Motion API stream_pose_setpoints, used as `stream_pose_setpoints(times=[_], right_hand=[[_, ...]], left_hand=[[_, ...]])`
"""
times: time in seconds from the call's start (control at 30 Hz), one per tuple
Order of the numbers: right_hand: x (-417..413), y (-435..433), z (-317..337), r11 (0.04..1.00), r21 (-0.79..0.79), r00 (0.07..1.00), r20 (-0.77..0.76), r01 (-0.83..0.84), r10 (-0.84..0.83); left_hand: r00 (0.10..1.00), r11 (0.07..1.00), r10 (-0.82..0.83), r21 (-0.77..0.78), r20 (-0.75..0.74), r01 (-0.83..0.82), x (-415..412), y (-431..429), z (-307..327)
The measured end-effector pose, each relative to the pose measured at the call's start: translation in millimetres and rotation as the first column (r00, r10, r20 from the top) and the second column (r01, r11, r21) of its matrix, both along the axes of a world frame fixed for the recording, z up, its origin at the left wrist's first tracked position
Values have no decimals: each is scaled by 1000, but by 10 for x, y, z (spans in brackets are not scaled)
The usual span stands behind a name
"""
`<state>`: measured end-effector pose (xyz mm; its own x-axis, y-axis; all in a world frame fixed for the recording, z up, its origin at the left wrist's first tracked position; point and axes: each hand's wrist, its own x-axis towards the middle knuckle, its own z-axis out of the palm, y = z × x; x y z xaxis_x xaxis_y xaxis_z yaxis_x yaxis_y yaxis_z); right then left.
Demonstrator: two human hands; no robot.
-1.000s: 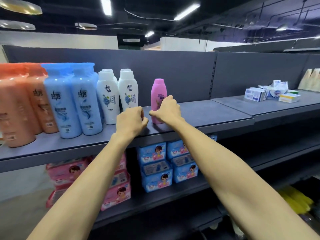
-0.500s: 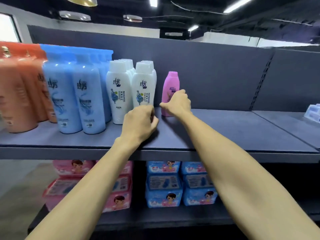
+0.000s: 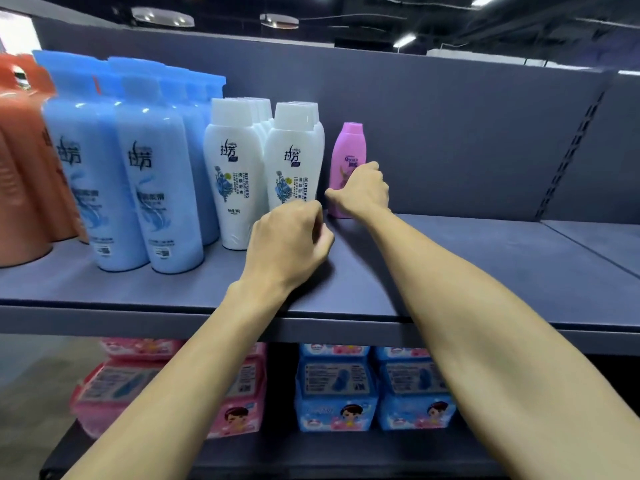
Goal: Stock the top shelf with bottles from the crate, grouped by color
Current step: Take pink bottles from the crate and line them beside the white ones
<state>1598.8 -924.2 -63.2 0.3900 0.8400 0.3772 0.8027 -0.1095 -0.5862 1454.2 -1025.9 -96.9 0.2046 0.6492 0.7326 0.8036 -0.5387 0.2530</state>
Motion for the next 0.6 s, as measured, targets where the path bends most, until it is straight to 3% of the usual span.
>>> stream_pose_setpoints(times=[0.6], right_hand=[[-36, 162, -37, 1000, 13, 1000, 4, 0, 0]], left_hand=[[1000, 1000, 11, -13, 28, -11, 2, 7, -7]])
